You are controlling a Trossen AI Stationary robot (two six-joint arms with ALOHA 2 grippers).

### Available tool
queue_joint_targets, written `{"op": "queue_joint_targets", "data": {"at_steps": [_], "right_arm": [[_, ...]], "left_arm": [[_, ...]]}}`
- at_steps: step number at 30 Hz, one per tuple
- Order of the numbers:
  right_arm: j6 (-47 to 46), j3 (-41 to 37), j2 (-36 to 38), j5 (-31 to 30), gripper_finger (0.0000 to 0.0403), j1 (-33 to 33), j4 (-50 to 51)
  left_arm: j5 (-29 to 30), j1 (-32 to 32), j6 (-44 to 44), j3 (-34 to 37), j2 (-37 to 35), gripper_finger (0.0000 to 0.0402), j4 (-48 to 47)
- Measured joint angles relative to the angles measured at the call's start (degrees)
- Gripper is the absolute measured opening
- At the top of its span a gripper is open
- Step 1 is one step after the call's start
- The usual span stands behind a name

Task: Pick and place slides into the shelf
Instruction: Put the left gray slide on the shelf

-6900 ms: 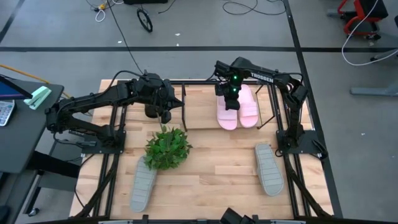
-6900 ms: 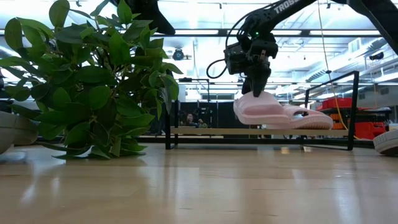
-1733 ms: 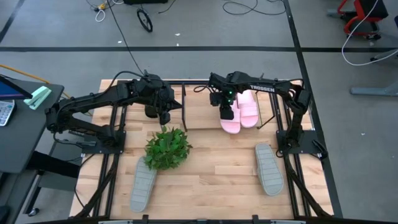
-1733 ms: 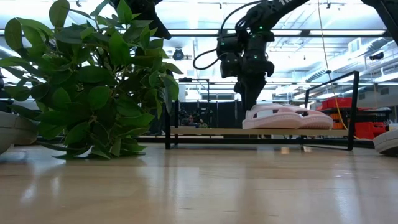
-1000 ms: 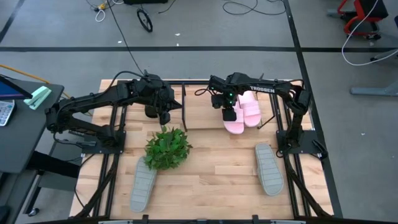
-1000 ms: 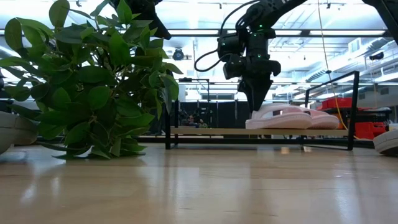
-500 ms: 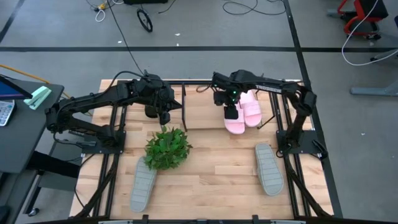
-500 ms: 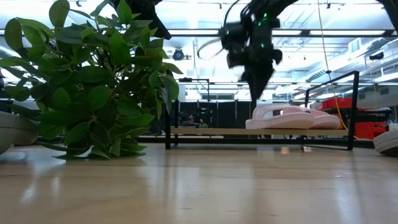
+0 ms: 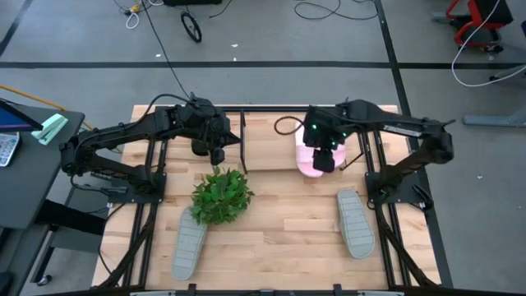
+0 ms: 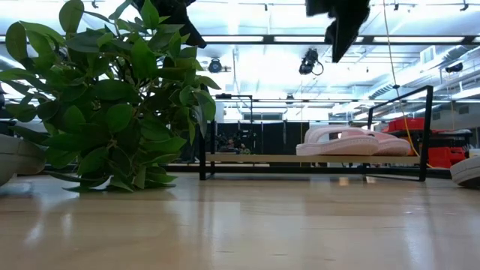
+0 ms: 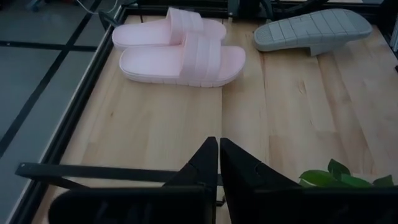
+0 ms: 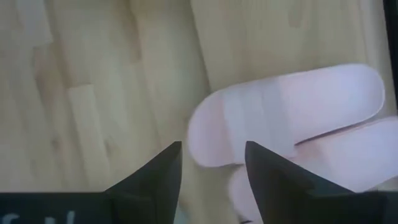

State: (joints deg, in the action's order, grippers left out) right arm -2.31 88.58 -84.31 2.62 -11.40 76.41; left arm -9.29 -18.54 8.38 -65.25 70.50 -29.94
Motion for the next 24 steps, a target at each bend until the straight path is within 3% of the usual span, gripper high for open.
{"op": "queue_joint_targets", "data": {"at_steps": [8,18,24], "right_arm": [[-14.37,0.0,2.32,-4.46,0.0181,11.18,3.36],[-29.41,-0.02,4.29,-11.26,0.0181,23.04,6.98],[-35.2,-0.02,4.29,-16.09,0.0181,29.17,7.99]], "left_arm": [[-0.46,2.69,-0.43,0.0,0.0,0.0007,-9.79],[-0.36,7.9,-7.05,0.02,-4.48,0.0016,-11.47],[7.53,13.21,-16.94,0.0,-11.3,0.0004,-12.47]]}}
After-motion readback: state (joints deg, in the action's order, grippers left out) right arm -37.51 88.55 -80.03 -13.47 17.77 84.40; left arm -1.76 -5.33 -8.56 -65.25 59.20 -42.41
